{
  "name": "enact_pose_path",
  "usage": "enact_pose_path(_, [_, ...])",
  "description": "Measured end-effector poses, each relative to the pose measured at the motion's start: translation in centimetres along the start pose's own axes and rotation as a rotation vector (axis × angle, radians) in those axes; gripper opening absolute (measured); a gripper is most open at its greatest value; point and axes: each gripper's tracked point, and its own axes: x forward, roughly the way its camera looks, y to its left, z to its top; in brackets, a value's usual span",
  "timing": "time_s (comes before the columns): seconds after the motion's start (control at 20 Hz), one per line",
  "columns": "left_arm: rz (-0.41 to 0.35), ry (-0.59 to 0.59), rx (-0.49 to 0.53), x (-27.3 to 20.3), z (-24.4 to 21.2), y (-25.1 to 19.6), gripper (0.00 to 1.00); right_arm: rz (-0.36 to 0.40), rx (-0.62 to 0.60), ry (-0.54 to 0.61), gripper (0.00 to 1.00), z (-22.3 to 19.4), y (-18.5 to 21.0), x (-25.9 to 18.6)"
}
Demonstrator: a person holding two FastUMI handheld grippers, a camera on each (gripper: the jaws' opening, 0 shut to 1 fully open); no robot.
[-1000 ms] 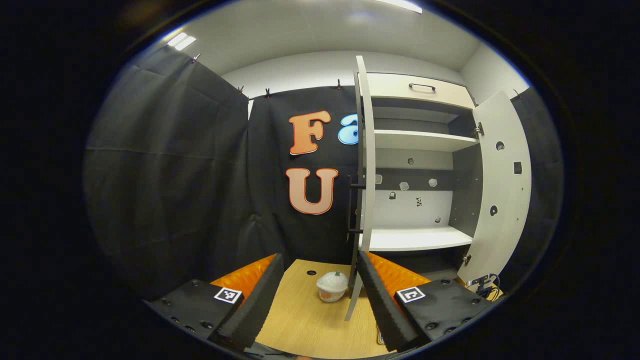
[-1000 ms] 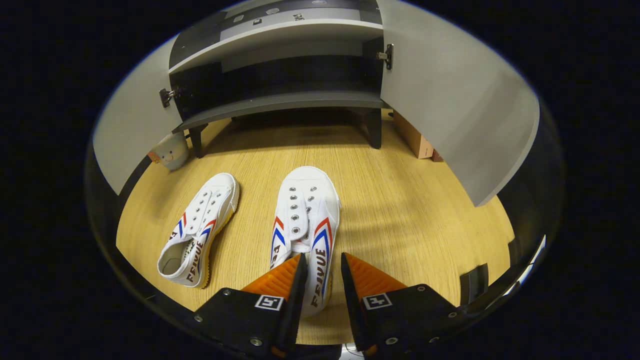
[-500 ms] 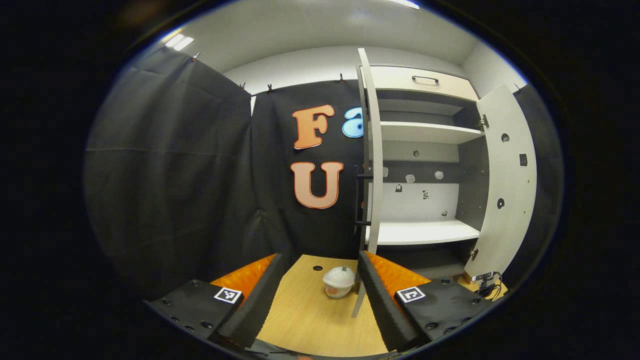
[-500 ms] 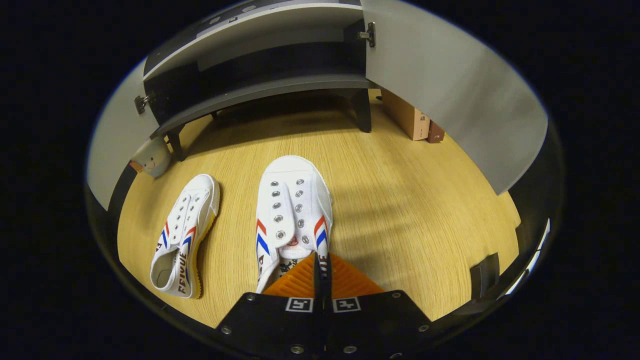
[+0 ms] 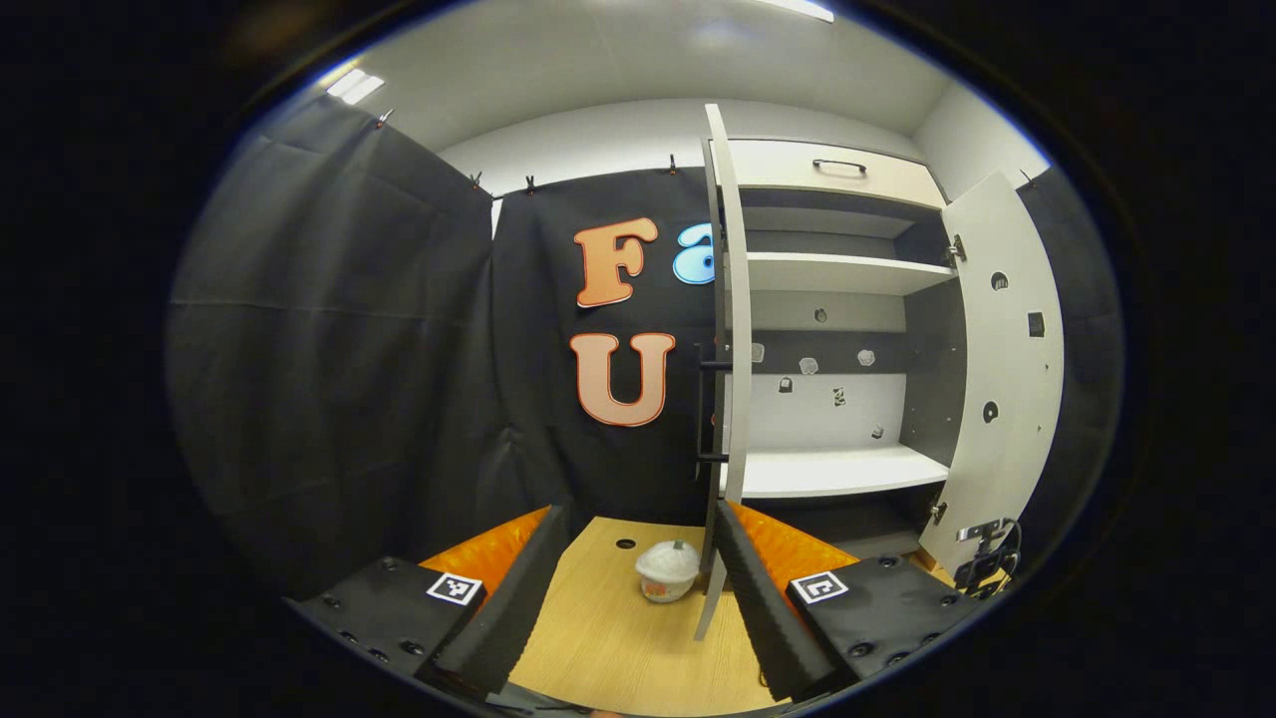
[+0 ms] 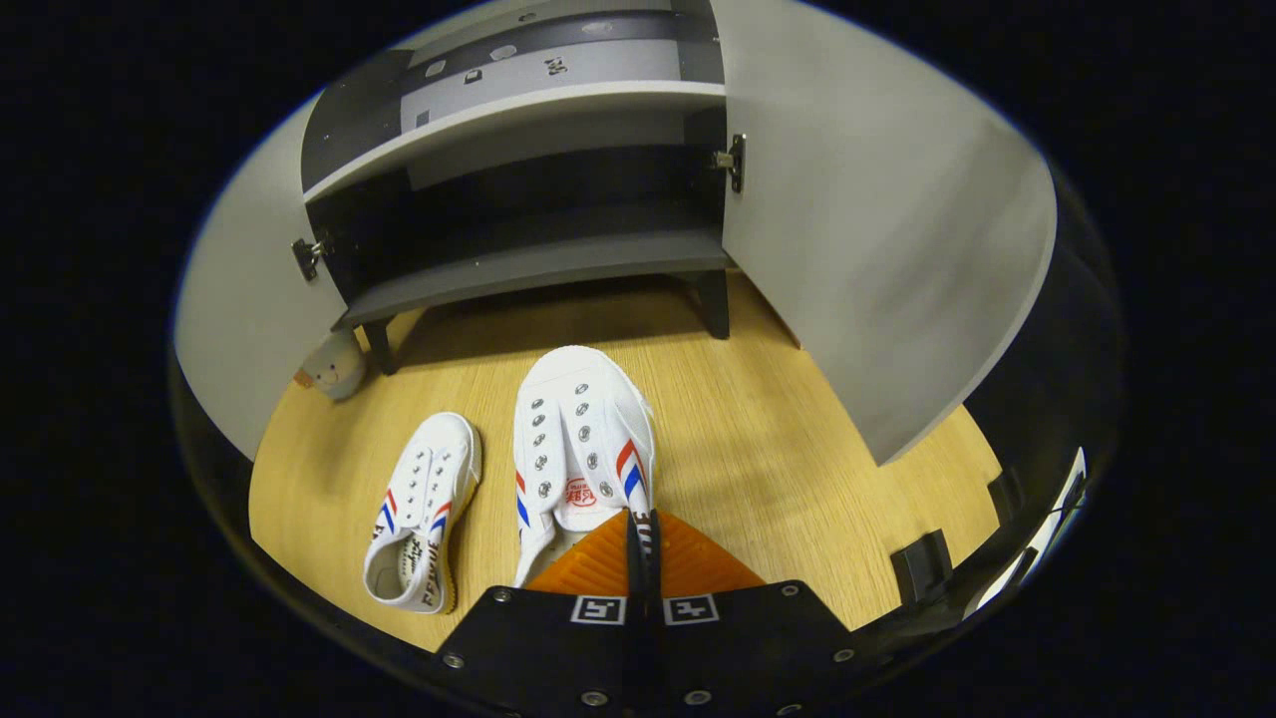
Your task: Grab one shoe with the right hand and put it into the shoe cabinet, grab the other shoe with the left hand and put it into the shoe cabinet; then close the right door with the right hand and the left door with the left hand.
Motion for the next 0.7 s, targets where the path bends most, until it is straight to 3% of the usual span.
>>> enact_pose_path(0.35, [-0.034,-0.027,-0.009,0.8,0.5,0.0,0.97,0.061,0.041,-0.155,0.00,9.9,3.1,-6.3])
enact_pose_path(0.7, [-0.080,-0.051,-0.003,2.0,1.0,-0.2,0.97,0.109,0.062,-0.275,0.00,15.8,3.9,-14.8])
